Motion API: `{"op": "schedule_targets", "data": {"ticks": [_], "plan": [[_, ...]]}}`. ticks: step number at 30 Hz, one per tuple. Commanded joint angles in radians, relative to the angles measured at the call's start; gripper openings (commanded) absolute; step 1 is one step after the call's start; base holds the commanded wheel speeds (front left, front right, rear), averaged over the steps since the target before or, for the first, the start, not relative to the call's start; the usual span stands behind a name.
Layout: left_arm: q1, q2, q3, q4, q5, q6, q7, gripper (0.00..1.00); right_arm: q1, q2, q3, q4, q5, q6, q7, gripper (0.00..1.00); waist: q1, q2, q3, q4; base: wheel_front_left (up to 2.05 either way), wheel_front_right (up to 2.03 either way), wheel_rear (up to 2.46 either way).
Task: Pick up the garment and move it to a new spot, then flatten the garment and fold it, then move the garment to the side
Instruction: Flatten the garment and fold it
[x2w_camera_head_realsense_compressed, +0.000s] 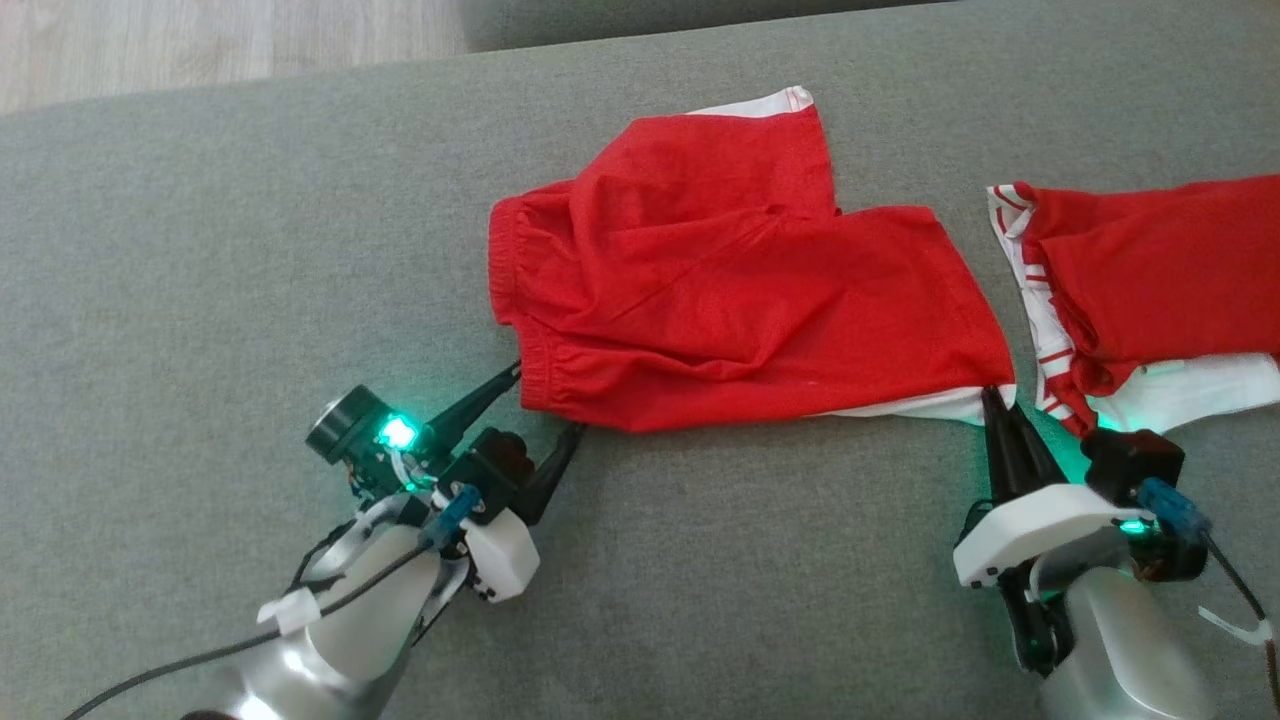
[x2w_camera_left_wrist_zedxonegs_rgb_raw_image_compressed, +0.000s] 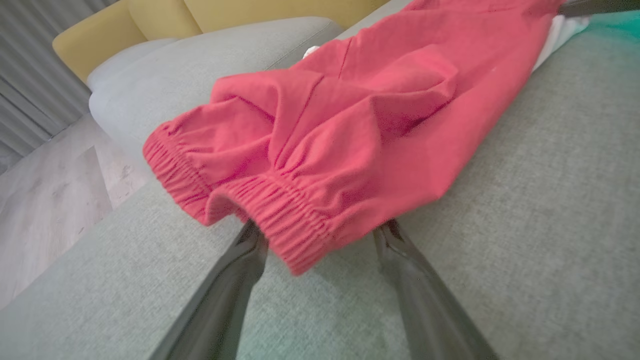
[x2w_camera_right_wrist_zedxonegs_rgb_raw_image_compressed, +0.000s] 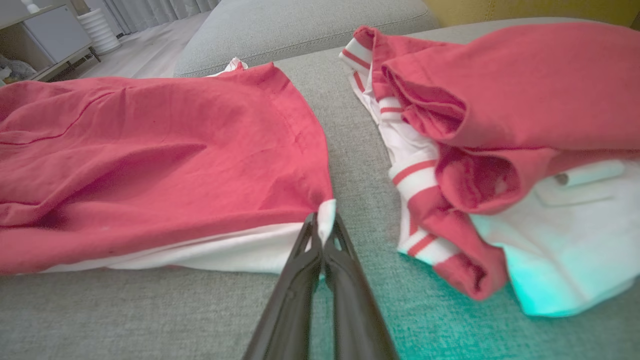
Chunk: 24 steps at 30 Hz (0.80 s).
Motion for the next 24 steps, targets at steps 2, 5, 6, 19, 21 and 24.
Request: {"op": "schedule_targets", "data": {"ticks": [2, 5, 6, 19, 21, 24], "plan": [[-0.022, 0.033, 0.015, -0.039, 0.010, -0.007, -0.009, 1.00, -0.030, -0.003, 0.029, -0.022, 0.006, -0.001, -0.007, 0.00, 0.0001, 0.0000, -0.001, -0.002, 0.00, 0.00, 0.00], [-0.022, 0.038, 0.004, -0.041, 0.013, -0.015, -0.009, 1.00, -0.030, -0.003, 0.031, -0.021, 0.006, -0.001, -0.006, 0.00, 0.0001, 0.0000, -0.001, -0.005, 0.00, 0.00, 0.00], [-0.024, 0.038, 0.000, -0.035, 0.014, -0.019, -0.009, 1.00, -0.031, -0.003, 0.032, -0.022, 0.006, -0.001, -0.006, 0.00, 0.0001, 0.0000, -0.001, -0.007, 0.00, 0.00, 0.00], [-0.097, 0.001, -0.041, 0.115, -0.006, -0.057, -0.009, 1.00, -0.040, -0.003, 0.042, -0.033, 0.016, -0.001, -0.006, 0.00, 0.0001, 0.0000, 0.015, -0.021, 0.00, 0.00, 0.00], [-0.112, -0.008, -0.047, 0.142, -0.014, -0.062, -0.009, 1.00, -0.042, -0.003, 0.044, -0.035, 0.017, -0.001, -0.006, 0.00, 0.0001, 0.0000, 0.018, -0.022, 0.00, 0.00, 0.00], [-0.129, -0.023, -0.062, 0.172, -0.026, -0.069, -0.009, 1.00, -0.043, -0.003, 0.047, -0.036, 0.022, -0.001, -0.008, 0.00, 0.0001, 0.0000, 0.019, -0.023, 0.00, 0.00, 0.00]]}}
